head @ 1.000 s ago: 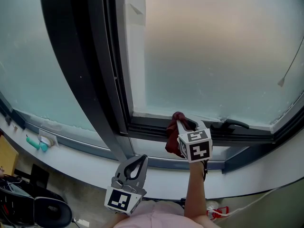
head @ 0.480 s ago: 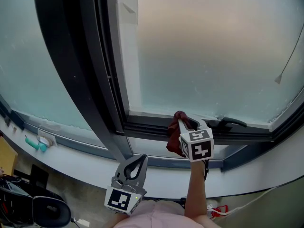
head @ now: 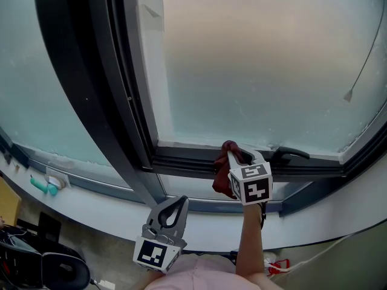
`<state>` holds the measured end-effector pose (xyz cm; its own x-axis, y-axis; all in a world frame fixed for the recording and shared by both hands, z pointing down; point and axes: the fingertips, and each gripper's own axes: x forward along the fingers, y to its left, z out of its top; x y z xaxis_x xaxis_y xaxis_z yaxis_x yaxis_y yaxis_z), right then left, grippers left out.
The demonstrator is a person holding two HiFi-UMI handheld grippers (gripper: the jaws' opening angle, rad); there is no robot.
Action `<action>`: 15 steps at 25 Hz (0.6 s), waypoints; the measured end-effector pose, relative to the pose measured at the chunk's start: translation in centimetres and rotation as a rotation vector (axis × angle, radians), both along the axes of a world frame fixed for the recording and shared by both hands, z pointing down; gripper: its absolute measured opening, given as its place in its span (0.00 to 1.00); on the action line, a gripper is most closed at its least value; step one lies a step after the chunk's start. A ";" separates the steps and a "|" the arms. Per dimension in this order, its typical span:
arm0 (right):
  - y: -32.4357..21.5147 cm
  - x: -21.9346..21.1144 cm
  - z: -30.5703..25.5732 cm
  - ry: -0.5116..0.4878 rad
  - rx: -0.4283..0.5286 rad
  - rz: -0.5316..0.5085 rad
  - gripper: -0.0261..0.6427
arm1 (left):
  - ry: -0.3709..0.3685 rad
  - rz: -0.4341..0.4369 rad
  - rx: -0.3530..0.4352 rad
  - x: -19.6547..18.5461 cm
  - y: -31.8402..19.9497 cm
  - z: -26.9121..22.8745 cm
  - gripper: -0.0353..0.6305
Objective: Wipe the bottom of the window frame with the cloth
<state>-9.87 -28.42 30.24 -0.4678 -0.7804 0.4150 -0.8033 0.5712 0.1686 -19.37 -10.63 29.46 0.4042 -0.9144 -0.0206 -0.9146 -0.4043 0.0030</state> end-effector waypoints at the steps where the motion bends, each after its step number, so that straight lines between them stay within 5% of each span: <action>1: 0.0 0.2 0.0 -0.001 -0.001 0.003 0.13 | 0.000 0.003 0.000 0.1 0.0 0.0 0.05; 15: -0.1 2.2 0.0 0.000 0.001 0.029 0.13 | 0.018 0.035 0.009 1.8 -0.6 -0.2 0.05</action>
<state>-7.66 -28.57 30.24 -0.4453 -0.7937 0.4144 -0.8193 0.5479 0.1690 -17.57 -11.25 29.21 0.4352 -0.8996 -0.0370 -0.8998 -0.4360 0.0157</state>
